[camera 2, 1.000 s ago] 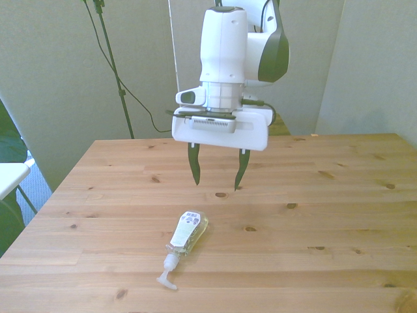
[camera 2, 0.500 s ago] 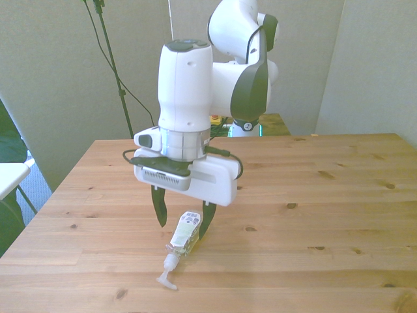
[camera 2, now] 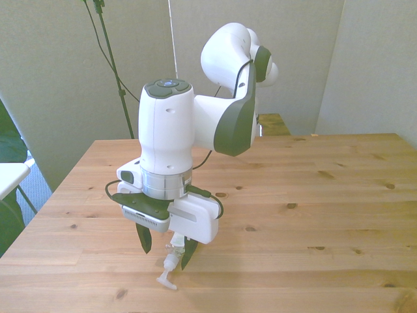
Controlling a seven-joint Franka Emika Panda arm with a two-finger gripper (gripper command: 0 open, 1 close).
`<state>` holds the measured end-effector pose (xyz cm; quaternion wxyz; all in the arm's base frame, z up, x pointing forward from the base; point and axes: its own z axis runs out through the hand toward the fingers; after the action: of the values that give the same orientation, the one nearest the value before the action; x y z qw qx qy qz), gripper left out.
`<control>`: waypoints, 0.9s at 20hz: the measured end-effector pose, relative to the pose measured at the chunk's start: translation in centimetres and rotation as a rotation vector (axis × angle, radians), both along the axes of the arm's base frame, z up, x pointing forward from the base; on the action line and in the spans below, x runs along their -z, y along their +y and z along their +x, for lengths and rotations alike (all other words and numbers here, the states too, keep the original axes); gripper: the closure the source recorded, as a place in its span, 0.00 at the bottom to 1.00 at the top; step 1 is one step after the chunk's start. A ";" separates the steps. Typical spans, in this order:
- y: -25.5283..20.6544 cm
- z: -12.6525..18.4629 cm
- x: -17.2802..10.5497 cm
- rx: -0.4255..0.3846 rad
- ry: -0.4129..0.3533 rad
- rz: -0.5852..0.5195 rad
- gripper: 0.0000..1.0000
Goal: Stand the sanitizer
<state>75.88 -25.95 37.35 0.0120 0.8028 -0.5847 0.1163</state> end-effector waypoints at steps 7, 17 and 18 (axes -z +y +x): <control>-1.3 -0.2 0.9 0.014 0.007 0.002 1.00; -0.4 0.0 1.0 0.003 0.008 0.026 1.00; -0.3 0.0 1.0 0.001 0.008 0.035 1.00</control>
<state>75.89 -26.24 36.34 0.0006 0.8029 -0.5872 0.1028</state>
